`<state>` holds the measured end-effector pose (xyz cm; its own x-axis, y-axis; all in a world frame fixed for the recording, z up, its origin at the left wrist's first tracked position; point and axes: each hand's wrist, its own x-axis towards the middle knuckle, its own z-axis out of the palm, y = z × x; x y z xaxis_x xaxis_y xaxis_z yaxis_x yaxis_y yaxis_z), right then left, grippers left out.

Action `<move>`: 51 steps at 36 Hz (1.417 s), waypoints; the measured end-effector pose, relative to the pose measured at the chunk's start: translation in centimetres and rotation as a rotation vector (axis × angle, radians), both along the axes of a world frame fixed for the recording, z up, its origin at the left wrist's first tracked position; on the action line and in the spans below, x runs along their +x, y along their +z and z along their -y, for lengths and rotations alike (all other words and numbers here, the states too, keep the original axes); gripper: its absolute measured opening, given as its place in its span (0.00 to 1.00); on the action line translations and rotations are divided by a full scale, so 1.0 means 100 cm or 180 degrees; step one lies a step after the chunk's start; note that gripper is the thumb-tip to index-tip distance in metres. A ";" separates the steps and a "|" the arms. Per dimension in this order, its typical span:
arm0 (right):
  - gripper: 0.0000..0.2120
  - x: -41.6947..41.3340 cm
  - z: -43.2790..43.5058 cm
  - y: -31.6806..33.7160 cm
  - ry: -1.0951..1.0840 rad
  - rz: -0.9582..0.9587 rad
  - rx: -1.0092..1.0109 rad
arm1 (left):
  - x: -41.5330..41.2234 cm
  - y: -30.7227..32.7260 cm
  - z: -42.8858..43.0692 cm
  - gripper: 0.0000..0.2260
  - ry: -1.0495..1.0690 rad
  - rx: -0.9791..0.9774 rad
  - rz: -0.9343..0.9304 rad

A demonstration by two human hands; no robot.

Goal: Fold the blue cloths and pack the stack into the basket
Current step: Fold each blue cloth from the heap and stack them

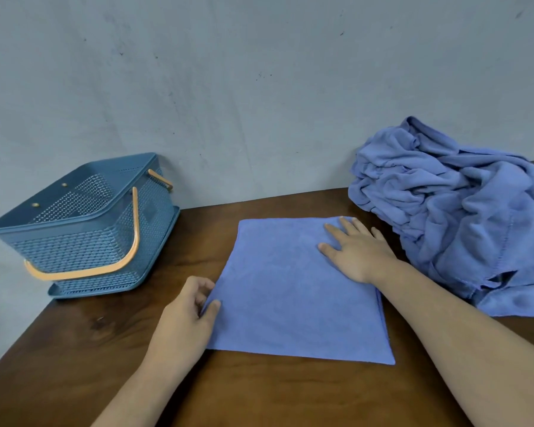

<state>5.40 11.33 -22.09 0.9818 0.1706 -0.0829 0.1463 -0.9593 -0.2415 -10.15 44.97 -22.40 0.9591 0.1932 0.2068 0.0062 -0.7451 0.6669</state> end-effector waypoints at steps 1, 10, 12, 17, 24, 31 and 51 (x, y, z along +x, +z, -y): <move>0.37 0.000 0.000 0.000 0.0001 0.0001 -0.0007 | -0.001 -0.001 -0.002 0.09 0.0035 0.0074 0.0034; 0.33 -0.006 0.000 0.002 -0.0028 0.0420 0.0137 | 0.004 0.002 0.002 0.08 -0.0084 0.0962 0.0342; 0.30 -0.018 -0.004 0.010 -0.0050 0.0756 0.0132 | 0.015 0.012 0.007 0.09 -0.0423 0.1244 0.0432; 0.32 -0.068 -0.042 0.016 0.0437 0.0237 0.0108 | 0.058 0.021 0.036 0.22 -0.1364 0.1489 -0.0119; 0.40 -0.099 -0.023 0.002 0.0620 -0.0077 -0.0113 | 0.051 0.001 0.057 0.31 -0.1559 0.1827 -0.0720; 0.39 -0.102 -0.013 0.006 0.0625 -0.0011 -0.0115 | 0.041 0.001 0.056 0.35 -0.1606 0.1826 -0.0834; 0.31 -0.192 0.007 0.002 0.1168 0.0598 0.0108 | -0.031 0.000 0.063 0.30 -0.1830 0.1865 -0.0345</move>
<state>-13.78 10.66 -21.91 0.8529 0.5117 0.1036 0.5217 -0.8272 -0.2086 -13.22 38.66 -22.37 0.8958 -0.4439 0.0221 -0.4399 -0.8784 0.1871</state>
